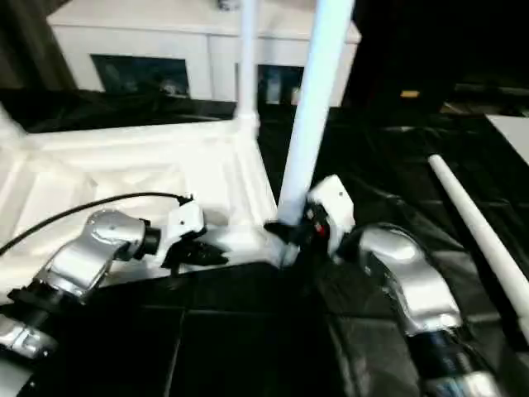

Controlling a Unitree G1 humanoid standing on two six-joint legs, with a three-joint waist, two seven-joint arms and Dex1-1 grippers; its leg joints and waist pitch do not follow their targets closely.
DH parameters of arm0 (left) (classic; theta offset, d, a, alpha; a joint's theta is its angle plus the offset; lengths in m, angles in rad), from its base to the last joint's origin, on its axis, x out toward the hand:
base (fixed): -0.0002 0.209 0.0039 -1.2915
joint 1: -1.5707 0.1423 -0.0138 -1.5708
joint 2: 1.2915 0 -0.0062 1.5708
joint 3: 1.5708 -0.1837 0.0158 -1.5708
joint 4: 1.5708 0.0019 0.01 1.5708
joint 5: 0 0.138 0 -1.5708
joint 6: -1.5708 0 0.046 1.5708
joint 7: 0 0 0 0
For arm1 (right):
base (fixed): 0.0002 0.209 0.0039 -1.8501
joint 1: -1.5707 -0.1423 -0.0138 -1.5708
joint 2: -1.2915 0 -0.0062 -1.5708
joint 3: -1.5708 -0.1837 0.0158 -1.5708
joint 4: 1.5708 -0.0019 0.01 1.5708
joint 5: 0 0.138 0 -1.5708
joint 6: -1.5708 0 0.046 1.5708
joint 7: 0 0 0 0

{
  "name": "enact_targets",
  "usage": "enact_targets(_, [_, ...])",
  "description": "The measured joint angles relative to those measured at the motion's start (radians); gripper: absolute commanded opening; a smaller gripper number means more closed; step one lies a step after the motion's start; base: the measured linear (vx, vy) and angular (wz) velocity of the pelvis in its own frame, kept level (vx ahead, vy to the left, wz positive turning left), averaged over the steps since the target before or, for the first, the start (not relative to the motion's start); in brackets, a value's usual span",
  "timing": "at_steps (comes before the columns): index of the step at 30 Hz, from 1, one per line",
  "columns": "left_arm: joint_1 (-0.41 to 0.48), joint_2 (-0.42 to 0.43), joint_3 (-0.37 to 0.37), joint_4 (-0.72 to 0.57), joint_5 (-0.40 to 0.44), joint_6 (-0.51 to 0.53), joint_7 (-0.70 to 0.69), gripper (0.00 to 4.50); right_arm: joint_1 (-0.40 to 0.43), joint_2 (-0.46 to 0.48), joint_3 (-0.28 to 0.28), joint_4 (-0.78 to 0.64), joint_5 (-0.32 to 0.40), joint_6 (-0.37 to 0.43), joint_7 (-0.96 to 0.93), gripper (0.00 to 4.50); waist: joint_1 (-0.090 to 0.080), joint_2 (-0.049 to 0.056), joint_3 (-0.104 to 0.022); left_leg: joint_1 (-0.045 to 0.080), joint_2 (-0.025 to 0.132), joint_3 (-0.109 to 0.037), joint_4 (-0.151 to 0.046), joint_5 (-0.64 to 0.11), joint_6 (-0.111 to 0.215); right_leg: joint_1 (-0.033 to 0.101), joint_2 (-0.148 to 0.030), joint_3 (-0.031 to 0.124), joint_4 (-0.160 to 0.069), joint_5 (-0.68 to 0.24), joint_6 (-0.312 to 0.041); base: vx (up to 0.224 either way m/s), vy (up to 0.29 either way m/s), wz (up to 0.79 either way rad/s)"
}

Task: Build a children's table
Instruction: Rotate leg to tighten

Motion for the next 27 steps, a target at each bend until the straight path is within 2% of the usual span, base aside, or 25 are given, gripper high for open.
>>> enact_targets(7, [-0.012,0.015,-0.001,0.048,-0.006,-0.038,-0.068,0.00,0.032,-0.010,0.011,-0.023,0.014,-0.016,0.057,1.86,0.004,-0.001,0.000,0.000,0.000,0.000,0.007,0.000,-0.002,0.000,-0.001,0.002,0.006,0.000,0.000,0.000,0.000,0.00])
enact_targets(17, [-0.019,0.008,-0.001,0.083,-0.002,-0.072,-0.073,0.00,0.047,0.005,0.009,0.001,0.009,-0.071,0.051,1.86,0.004,-0.002,0.000,0.002,0.000,0.000,0.008,0.000,-0.002,0.004,-0.001,0.003,0.007,0.000,0.000,0.000,0.000,0.00])
enact_targets(20, [-0.020,0.005,0.000,0.088,0.002,-0.075,-0.042,0.00,0.038,0.044,0.006,0.027,-0.005,-0.081,-0.010,1.86,-0.001,-0.005,-0.002,0.003,0.000,0.000,0.008,0.001,-0.003,0.004,-0.001,0.003,0.007,0.000,0.000,0.000,0.000,0.00])
enact_targets(23, [-0.021,-0.027,0.016,0.094,0.021,-0.057,0.045,0.00,0.004,0.119,-0.019,0.084,-0.033,-0.082,-0.144,1.86,-0.015,-0.007,-0.002,0.004,0.000,-0.001,0.008,0.003,-0.007,0.005,-0.001,0.003,0.006,-0.003,0.005,0.000,0.000,0.00])
enact_targets(27, [-0.022,-0.103,0.039,0.091,0.035,0.033,0.189,0.00,-0.055,0.229,-0.068,0.186,-0.066,-0.081,-0.369,1.86,-0.029,-0.008,-0.003,0.010,0.000,-0.002,0.009,0.003,-0.007,0.008,-0.001,0.002,0.004,-0.006,0.009,0.000,0.000,0.00])
